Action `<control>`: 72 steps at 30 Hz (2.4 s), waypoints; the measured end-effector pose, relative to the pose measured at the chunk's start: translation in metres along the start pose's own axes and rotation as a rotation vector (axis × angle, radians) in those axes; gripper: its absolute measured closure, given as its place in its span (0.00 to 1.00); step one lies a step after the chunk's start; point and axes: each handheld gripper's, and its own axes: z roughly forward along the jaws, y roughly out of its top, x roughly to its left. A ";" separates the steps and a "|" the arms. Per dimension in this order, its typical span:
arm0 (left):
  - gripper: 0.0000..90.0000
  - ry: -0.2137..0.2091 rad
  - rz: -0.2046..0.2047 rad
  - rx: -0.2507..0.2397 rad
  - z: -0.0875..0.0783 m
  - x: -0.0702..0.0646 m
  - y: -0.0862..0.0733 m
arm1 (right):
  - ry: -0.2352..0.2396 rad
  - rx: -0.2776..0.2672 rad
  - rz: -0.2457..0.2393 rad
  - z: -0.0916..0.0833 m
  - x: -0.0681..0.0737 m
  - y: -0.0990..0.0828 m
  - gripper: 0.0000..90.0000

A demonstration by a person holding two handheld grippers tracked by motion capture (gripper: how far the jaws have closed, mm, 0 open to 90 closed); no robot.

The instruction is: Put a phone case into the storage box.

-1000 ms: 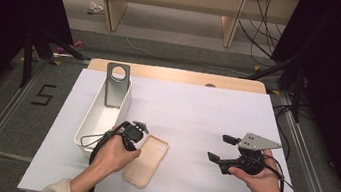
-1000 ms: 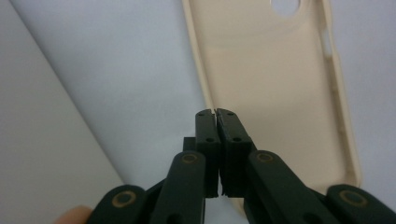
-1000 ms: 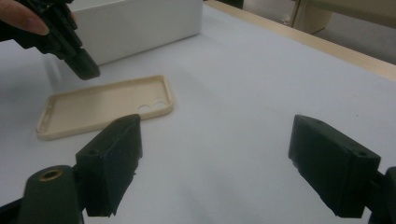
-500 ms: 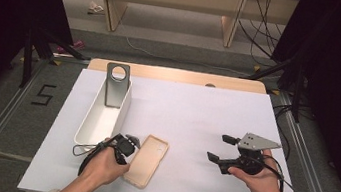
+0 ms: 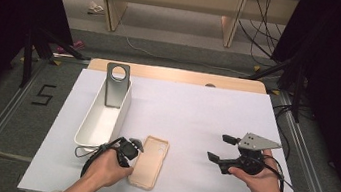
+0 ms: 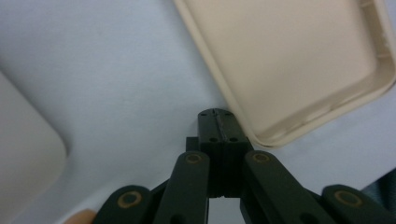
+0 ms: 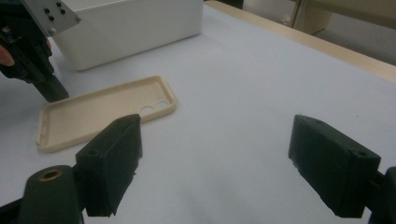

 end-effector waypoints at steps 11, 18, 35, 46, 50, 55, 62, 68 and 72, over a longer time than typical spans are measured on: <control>0.99 -0.036 0.028 -0.013 0.001 -0.010 0.003 | 0.001 0.000 -0.002 0.000 0.000 0.000 0.20; 0.95 -0.025 0.047 -0.014 0.001 -0.010 0.003 | 0.001 0.000 -0.003 0.000 0.000 0.000 0.20; 0.43 0.008 0.295 -0.224 -0.032 -0.014 0.004 | 0.002 0.003 -0.008 0.000 0.000 0.000 0.20; 0.10 -0.001 0.391 -0.265 -0.030 -0.023 0.011 | -0.002 0.004 -0.004 -0.002 -0.004 -0.003 0.20; 0.00 -0.012 0.431 -0.254 -0.027 -0.026 0.012 | -0.005 0.003 0.004 -0.002 -0.006 -0.005 0.20; 0.00 -0.004 0.442 -0.250 -0.025 -0.025 0.014 | -0.006 0.000 0.006 -0.004 -0.007 -0.006 0.20; 0.00 0.019 0.454 -0.252 -0.025 -0.025 0.013 | -0.010 -0.001 0.005 -0.006 -0.006 -0.006 0.20; 0.02 0.026 0.471 -0.272 -0.026 -0.024 0.012 | -0.016 0.002 -0.004 -0.006 -0.003 -0.004 0.20; 0.11 0.034 0.486 -0.260 -0.027 -0.025 0.011 | -0.020 0.006 -0.012 -0.006 -0.001 -0.003 0.20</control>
